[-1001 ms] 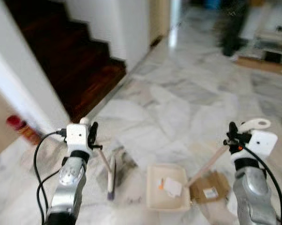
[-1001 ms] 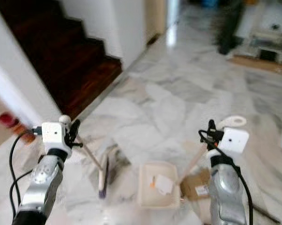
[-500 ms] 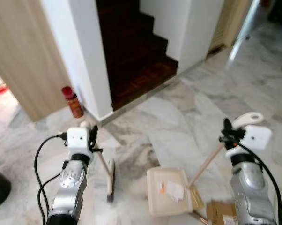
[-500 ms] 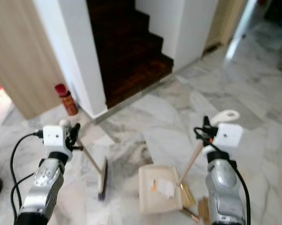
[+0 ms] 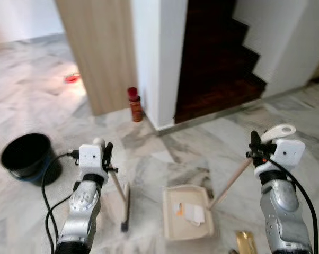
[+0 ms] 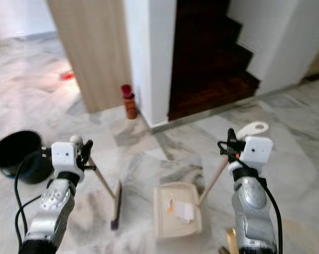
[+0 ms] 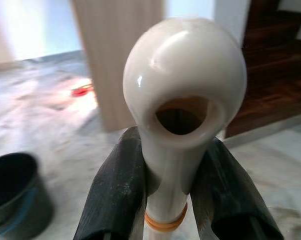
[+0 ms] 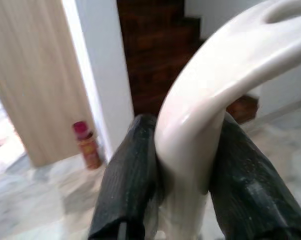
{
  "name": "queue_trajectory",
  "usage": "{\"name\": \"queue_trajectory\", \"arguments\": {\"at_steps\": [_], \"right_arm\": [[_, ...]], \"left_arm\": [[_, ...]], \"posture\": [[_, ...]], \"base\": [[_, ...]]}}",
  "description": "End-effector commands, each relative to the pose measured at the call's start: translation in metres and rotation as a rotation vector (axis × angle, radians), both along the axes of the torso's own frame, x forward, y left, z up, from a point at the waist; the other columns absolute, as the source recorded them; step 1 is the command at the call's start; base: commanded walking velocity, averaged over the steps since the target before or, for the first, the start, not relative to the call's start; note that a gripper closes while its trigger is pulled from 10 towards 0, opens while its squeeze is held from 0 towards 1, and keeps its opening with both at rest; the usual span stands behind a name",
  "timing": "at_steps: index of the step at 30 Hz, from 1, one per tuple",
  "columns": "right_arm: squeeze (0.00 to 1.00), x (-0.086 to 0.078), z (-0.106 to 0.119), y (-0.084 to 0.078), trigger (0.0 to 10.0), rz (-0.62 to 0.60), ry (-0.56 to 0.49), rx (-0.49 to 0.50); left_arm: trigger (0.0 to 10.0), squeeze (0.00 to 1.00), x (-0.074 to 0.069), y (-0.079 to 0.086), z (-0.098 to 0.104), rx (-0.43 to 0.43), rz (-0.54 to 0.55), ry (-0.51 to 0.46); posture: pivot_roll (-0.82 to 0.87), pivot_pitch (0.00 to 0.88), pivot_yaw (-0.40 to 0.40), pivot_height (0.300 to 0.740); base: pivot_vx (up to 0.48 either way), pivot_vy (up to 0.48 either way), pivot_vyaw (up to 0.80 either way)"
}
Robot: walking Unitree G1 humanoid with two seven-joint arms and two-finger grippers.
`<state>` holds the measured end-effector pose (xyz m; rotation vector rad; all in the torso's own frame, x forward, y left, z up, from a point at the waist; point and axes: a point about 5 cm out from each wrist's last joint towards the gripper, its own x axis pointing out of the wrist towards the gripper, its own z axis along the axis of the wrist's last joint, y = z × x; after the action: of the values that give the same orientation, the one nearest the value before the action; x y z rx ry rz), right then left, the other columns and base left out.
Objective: Sweep floor
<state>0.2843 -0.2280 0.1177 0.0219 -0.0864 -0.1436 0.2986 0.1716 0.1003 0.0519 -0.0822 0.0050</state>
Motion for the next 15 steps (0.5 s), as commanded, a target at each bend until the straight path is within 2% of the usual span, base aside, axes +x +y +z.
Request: {"name": "queue_trajectory", "arguments": {"at_steps": [1, 15], "right_arm": [[0.00, 0.0029, 0.0100, 0.0010, 10.0, 0.005, -0.045, 0.005], [0.00, 0.0033, 0.0077, 0.0063, 10.0, 0.013, -0.043, 0.022]], "left_arm": [[10.0, 0.00, 0.0008, 0.0022, 0.0118, 0.010, 0.005, -0.054], [10.0, 0.00, 0.0006, 0.0053, 0.0130, 0.020, 0.006, -0.050]], "posture": [[-0.02, 0.075, 0.001, 0.740], [-0.01, 0.079, 0.008, 0.740]], "base": [[0.000, 0.000, 0.80], [0.000, 0.000, 0.80]]}}
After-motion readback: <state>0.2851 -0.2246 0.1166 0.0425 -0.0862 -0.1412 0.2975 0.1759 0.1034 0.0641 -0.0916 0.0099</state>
